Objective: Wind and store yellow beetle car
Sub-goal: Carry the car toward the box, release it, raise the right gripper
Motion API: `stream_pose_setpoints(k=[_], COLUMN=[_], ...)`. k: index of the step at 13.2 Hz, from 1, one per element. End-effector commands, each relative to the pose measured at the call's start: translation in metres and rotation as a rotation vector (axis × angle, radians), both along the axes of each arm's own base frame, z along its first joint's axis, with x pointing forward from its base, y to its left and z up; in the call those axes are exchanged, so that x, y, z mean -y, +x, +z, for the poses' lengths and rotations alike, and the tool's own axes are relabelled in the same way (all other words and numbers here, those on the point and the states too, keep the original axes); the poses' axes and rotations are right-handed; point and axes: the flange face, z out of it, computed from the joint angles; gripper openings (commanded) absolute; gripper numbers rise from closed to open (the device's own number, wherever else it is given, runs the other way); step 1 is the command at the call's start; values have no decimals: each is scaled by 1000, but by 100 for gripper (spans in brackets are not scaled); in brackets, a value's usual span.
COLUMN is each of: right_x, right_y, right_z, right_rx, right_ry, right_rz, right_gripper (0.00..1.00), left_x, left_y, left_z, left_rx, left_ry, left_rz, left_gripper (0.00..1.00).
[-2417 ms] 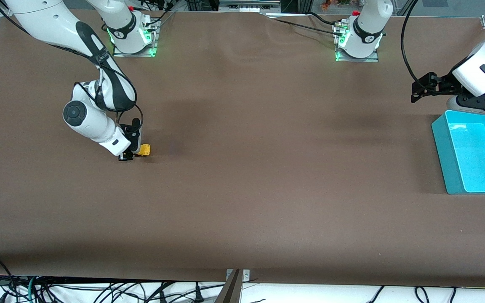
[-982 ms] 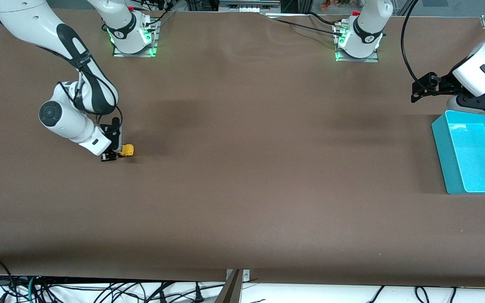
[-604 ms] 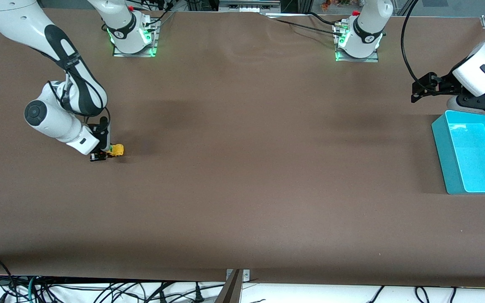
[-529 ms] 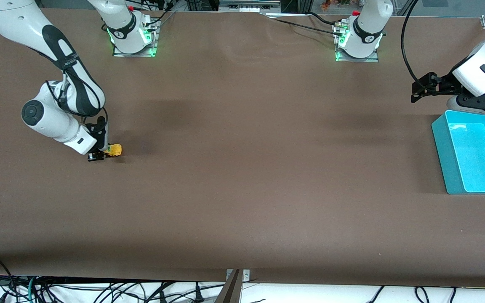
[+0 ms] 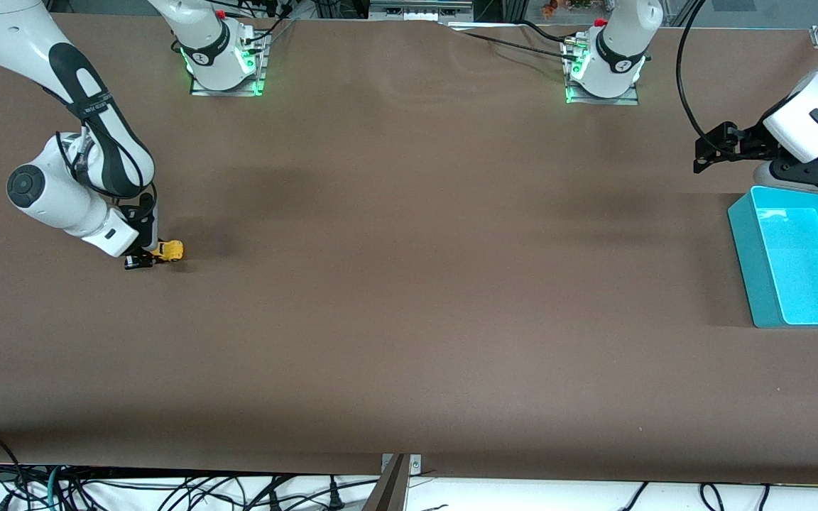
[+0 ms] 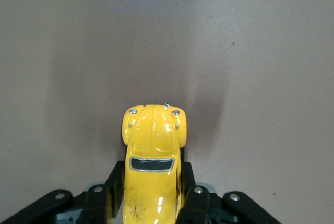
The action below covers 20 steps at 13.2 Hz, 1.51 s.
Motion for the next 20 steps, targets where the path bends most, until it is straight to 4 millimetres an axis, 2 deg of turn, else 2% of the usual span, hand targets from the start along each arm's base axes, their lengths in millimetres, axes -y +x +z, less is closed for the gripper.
stream_pose_setpoints(k=[1, 2, 4, 8, 10, 14, 17, 20], right_x=[3, 3, -16, -33, -49, -71, -105, -123], right_y=[-5, 3, 24, 42, 46, 36, 27, 10], right_z=[-1, 7, 37, 100, 135, 212, 277, 325], right_rx=[-46, -55, -69, -100, -96, -80, -35, -5], right_ry=[23, 41, 64, 61, 52, 30, 22, 25], right_rz=[-20, -63, -109, -156, -215, -477, -648, -884], right_gripper=[72, 100, 100, 100, 100, 100, 100, 100], left_x=[-2, -2, -2, -2, -2, -2, -2, 0], left_y=[1, 1, 1, 1, 1, 1, 1, 2], left_z=[6, 7, 6, 6, 7, 7, 7, 7], left_rx=[-4, -2, -4, -4, -2, -2, -1, 1], left_ry=[-10, -10, -10, -10, -10, -10, -10, -9], left_rz=[-15, -15, -15, -15, -15, -17, -15, -20], left_gripper=[100, 100, 100, 100, 100, 100, 100, 100])
